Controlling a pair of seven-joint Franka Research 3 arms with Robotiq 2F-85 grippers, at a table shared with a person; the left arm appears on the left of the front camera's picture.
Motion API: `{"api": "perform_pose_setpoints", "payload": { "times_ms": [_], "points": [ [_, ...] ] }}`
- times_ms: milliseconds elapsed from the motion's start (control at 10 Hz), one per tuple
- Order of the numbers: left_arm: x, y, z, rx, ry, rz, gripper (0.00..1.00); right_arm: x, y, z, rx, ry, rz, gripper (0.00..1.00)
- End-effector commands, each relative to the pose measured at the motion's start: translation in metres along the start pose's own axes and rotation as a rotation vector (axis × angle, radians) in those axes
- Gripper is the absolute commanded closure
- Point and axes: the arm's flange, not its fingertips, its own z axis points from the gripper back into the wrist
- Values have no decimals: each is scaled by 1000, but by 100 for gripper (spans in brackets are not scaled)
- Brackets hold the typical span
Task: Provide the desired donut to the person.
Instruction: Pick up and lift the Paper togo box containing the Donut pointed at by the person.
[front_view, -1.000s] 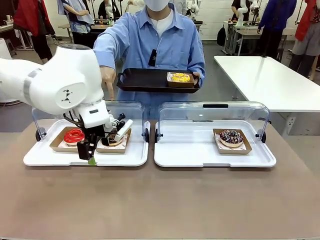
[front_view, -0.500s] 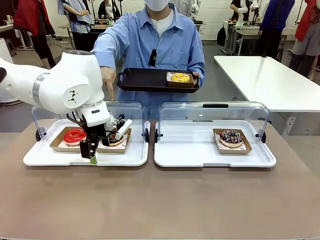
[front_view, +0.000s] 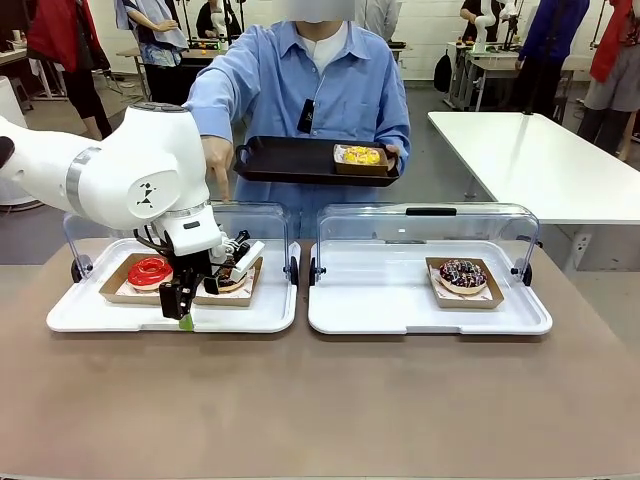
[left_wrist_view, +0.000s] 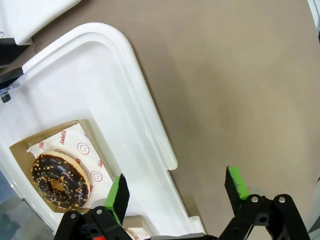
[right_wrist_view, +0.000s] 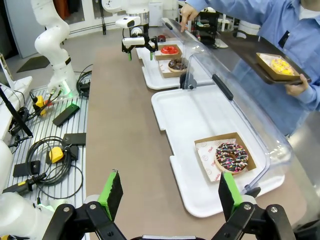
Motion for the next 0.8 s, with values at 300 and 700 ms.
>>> {"api": "perform_pose_setpoints", "payload": {
  "times_ms": [300,700],
  "points": [
    [-25,48,-16,-20,-28,153,0,-2,1,2,10,-1,6,0],
    [-49,72,-35,-52,-28,206,0,-2,1,2,10,-1,6,0]
  ]
}}
